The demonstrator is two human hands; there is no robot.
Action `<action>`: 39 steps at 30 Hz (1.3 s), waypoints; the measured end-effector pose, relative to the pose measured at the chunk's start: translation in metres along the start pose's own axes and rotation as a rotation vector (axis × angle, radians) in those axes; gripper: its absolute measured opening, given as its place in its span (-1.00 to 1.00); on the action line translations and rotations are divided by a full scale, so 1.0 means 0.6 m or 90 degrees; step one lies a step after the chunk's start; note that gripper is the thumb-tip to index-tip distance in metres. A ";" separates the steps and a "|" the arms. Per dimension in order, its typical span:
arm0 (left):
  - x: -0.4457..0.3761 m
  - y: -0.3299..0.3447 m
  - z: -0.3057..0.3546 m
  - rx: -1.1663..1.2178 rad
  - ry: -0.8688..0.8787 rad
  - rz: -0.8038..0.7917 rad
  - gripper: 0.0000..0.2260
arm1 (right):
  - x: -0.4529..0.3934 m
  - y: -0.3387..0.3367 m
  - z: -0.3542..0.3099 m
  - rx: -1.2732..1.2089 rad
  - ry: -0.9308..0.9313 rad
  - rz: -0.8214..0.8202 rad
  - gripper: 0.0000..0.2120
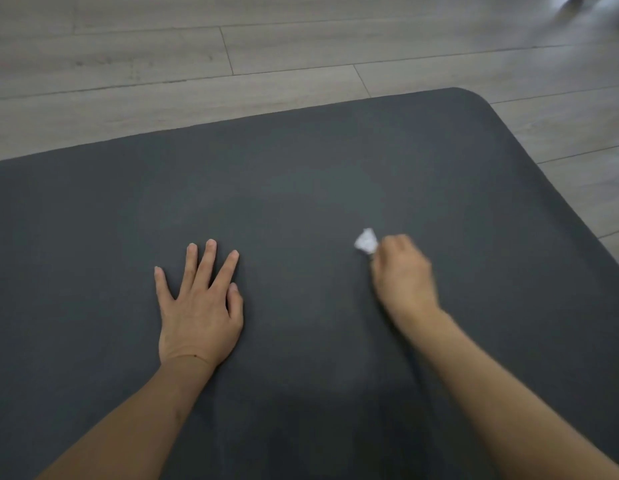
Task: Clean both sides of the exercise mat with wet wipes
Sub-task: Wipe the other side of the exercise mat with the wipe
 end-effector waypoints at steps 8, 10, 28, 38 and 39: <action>-0.001 0.001 -0.001 0.009 0.002 0.001 -0.46 | 0.120 0.034 -0.233 -0.096 -0.124 -0.056 -0.81; 0.000 0.000 -0.002 0.010 0.001 0.002 -0.46 | 0.128 0.032 -0.242 -0.094 -0.242 -0.089 -0.82; -0.002 0.002 0.004 -0.006 0.010 -0.042 -0.41 | 0.019 -0.005 0.039 0.032 0.051 -0.011 -0.91; -0.002 0.000 0.004 0.007 0.014 -0.042 -0.41 | 0.154 0.031 -0.244 -0.110 -0.215 -0.090 -0.80; -0.002 0.001 0.005 0.006 0.015 -0.043 -0.42 | 0.134 0.025 -0.195 -0.088 -0.193 -0.079 -0.80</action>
Point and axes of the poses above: each hand's wrist, its own x-axis away from the middle knuckle, its own y-axis out of the palm, z = x × y, the point moved 10 cm from there along -x, towards the middle knuckle, and after that the axes turned 3 degrees about x, right-handed, at the moved point
